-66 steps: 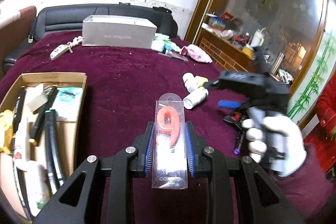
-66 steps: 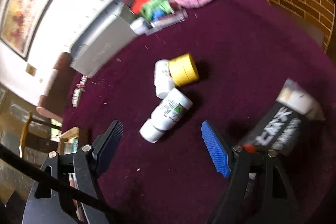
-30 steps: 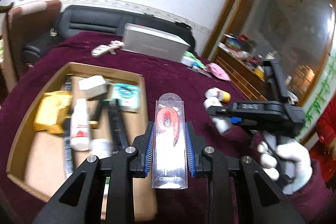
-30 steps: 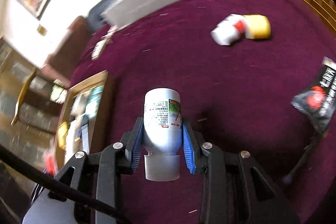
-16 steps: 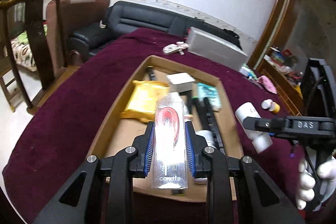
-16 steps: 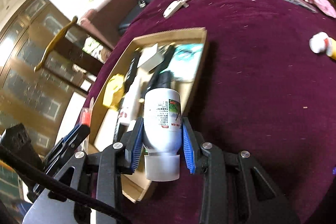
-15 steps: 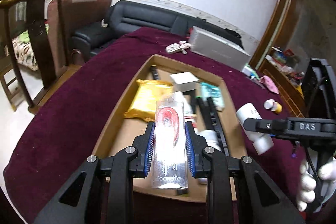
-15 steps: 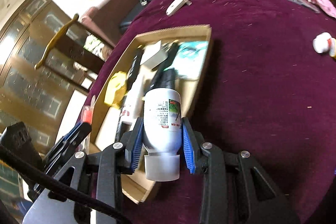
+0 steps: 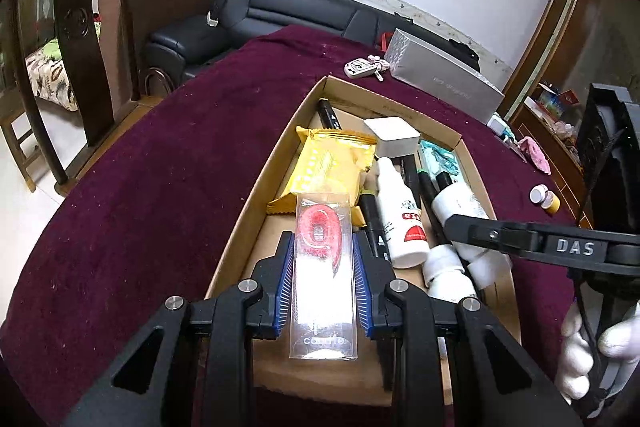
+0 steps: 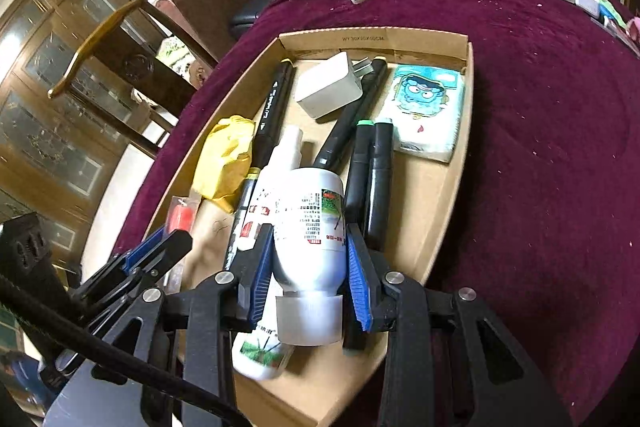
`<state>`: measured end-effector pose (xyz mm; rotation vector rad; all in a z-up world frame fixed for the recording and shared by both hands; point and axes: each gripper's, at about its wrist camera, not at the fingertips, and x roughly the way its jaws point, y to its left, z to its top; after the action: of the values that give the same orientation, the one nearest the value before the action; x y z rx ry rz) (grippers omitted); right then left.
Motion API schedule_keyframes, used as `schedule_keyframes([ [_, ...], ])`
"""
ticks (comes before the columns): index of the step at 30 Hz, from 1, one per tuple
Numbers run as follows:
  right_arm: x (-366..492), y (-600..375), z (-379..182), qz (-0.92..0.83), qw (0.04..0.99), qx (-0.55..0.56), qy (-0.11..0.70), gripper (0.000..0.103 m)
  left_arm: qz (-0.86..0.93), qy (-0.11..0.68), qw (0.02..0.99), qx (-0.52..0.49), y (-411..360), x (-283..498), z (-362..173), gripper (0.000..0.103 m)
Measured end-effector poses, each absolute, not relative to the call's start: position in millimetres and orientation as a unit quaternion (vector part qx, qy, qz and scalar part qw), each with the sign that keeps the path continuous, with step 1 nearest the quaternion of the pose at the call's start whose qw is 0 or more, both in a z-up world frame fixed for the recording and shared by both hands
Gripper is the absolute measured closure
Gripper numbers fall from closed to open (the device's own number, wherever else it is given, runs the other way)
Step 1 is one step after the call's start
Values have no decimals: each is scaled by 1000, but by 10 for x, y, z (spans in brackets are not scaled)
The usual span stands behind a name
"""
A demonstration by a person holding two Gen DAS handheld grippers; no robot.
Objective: Organize objects
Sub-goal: 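Carry the candle package and white bottle over the cardboard box, then release the candle package into the box while the right gripper releases the bottle there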
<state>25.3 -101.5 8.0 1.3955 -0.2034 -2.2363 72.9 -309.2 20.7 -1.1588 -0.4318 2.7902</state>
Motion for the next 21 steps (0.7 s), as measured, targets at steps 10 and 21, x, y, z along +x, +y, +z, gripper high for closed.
schedule_keyframes([
  [10, 102, -1119, 34, -831, 226, 506, -50, 70, 911, -134, 44, -387, -3131, 646, 180, 80],
  [21, 197, -1212, 71, -832, 228, 505, -30, 68, 908, -166, 37, -382, -3241, 667, 211, 77],
])
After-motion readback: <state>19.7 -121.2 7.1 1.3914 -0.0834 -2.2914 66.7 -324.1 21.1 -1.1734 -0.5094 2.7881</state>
